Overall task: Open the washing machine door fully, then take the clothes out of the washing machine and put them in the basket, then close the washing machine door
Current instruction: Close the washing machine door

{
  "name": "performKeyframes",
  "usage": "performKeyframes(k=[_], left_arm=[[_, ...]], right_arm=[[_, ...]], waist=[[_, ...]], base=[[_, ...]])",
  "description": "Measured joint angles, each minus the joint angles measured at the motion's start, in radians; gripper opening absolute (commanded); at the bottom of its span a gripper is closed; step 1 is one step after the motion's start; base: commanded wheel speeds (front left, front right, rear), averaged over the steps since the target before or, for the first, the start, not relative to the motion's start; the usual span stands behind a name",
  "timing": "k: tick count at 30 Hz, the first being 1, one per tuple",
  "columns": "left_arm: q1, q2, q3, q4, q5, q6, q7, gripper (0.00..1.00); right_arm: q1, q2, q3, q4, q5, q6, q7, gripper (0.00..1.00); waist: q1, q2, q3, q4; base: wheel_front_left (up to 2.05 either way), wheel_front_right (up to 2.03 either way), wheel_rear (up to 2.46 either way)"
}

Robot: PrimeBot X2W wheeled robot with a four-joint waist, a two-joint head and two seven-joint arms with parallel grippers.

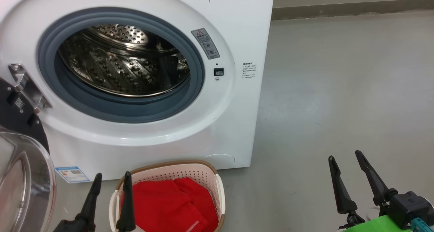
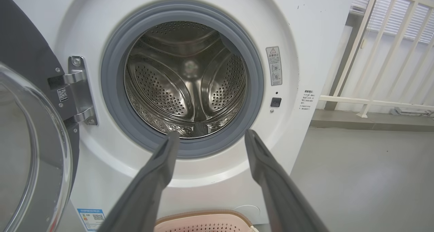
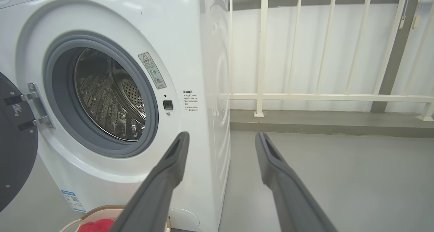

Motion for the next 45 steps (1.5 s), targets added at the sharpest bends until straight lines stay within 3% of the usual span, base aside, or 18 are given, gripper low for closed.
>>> performKeyframes(k=[14, 32, 45], left_arm=[[0.0, 0.0, 0.0, 0.0, 0.014, 0.0, 0.0, 1.0], [-0.001, 0.003, -0.003, -0.004, 0.016, 0.0, 0.0, 1.0], [-0.001, 0.007, -0.033, -0.005, 0.044, 0.005, 0.001, 1.0]], right_arm=[[0.0, 0.001, 0.0, 0.0, 0.0, 0.0, 0.0, 1.0], [0.0, 0.001, 0.0, 0.002, 0.001, 0.0, 0.0, 1.0], [0.0, 0.001, 0.001, 0.004, 0.001, 0.0, 0.0, 1.0]], waist=[[-0.0001, 0.0, 0.001, 0.005], [-0.0001, 0.0, 0.006, 0.013], [0.0, 0.0, -0.004, 0.022]], base=[[-0.18, 0.18, 0.0], [-1.53, 1.5, 0.03], [-0.3, 0.3, 0.0]])
